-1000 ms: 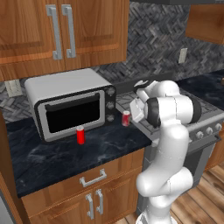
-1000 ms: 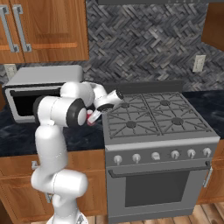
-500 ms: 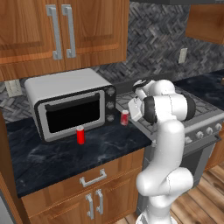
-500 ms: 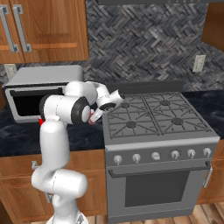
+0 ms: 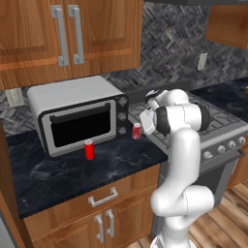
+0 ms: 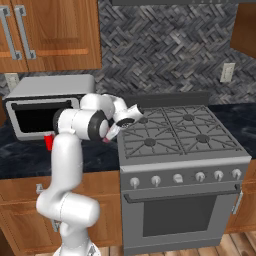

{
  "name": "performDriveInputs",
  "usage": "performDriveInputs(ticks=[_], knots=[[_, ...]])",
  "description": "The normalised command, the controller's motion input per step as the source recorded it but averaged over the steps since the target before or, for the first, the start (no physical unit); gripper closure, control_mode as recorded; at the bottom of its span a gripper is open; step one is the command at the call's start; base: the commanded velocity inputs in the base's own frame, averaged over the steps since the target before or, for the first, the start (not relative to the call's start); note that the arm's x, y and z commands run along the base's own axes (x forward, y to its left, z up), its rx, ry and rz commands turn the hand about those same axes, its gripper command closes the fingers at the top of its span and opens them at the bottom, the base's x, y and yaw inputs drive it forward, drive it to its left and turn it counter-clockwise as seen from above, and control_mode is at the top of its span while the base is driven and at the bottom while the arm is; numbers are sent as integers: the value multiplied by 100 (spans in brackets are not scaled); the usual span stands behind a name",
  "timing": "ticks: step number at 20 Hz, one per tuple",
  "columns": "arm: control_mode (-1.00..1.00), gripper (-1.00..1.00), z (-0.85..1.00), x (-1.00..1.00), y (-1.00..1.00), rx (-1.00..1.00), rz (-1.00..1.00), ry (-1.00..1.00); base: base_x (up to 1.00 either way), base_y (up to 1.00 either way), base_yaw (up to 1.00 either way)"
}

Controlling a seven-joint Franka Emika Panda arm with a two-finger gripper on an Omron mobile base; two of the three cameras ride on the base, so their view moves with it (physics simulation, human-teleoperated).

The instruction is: Four empty soda cans are scattered around the kitchen. Gather all the cans and cluster them next to the stove for recycling.

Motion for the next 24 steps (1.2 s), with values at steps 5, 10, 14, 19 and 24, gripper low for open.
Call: performDriveInputs(ticks=[5, 10, 14, 19, 24], knots=[[-100, 100, -23, 20, 0, 0, 3, 0, 0, 0, 0], [-100, 100, -20, 18, 0, 0, 3, 0, 0, 0, 0], [-100, -100, -13, 1, 0, 0, 3, 0, 0, 0, 0], [-100, -100, -3, 0, 0, 0, 3, -2, 0, 0, 0], [-100, -100, 0, 0, 0, 0, 3, -6, 0, 0, 0]])
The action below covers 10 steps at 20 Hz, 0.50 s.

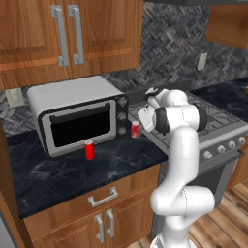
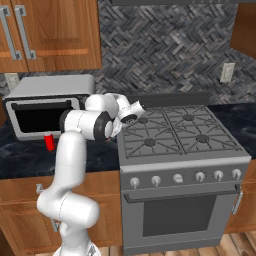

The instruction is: Four empty soda cans are scattered around the kitchen. Gather all the cans and cluster them next to the stove for recycling.

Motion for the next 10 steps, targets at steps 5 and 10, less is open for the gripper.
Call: performDriveInputs(ticks=[5, 10], knots=[[-100, -100, 0, 0, 0, 0, 4, -7, 0, 0, 0], [-100, -100, 4, 0, -1, 3, 4, -10, 0, 0, 0]])
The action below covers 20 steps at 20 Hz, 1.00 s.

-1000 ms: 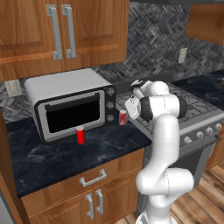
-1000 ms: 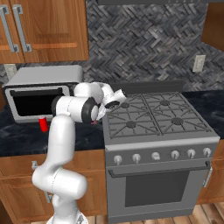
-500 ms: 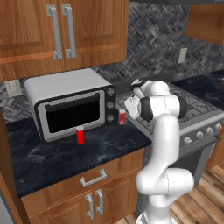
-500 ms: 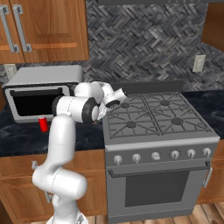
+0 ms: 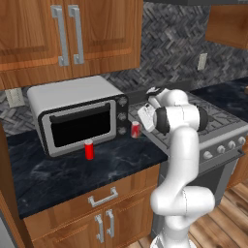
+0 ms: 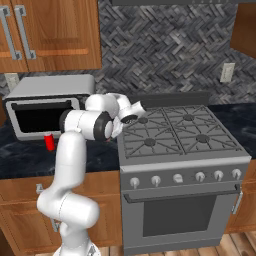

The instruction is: Four empty soda cans are scattered around the kitchen. Gather all the cans and cluster them next to the stove for recycling.

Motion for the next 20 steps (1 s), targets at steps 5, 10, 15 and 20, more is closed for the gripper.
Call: performDriveInputs(ticks=[5, 10, 15, 20], knots=[[-100, -100, 15, -1, -12, 6, 3, -10, 0, 0, 0], [-100, -100, 21, -10, -17, 4, 1, -9, 0, 0, 0], [-100, -100, 33, -18, -4, 3, 0, -10, 0, 0, 0], [-100, -100, 37, -43, 0, 0, -1, -19, 0, 0, 0]])
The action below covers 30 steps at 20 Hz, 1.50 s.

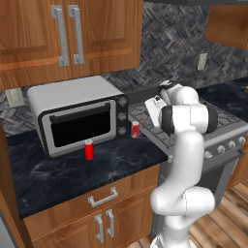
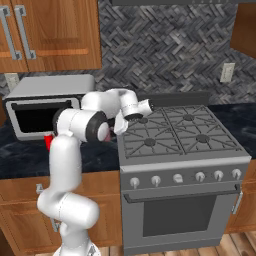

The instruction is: Four empty soda cans are scattered around the kitchen. Gather all the cans and cluster them next to the stove for recycling.

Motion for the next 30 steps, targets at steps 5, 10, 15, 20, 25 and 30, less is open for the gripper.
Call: performDriveInputs(ticks=[5, 10, 15, 20, 25, 30], knots=[[-100, -100, 39, -57, 0, 0, -5, -21, 0, 0, 0], [-100, -100, 33, -51, 3, 0, -12, -15, 0, 0, 0], [-100, -100, 39, -51, 6, 0, -15, -11, 0, 0, 0], [-100, -100, 39, -53, 0, 0, -16, -7, 0, 0, 0], [-100, -100, 36, -37, 0, 1, -18, -1, 0, 0, 0], [-100, -100, 30, -28, 2, 4, -22, 5, 0, 0, 0]])
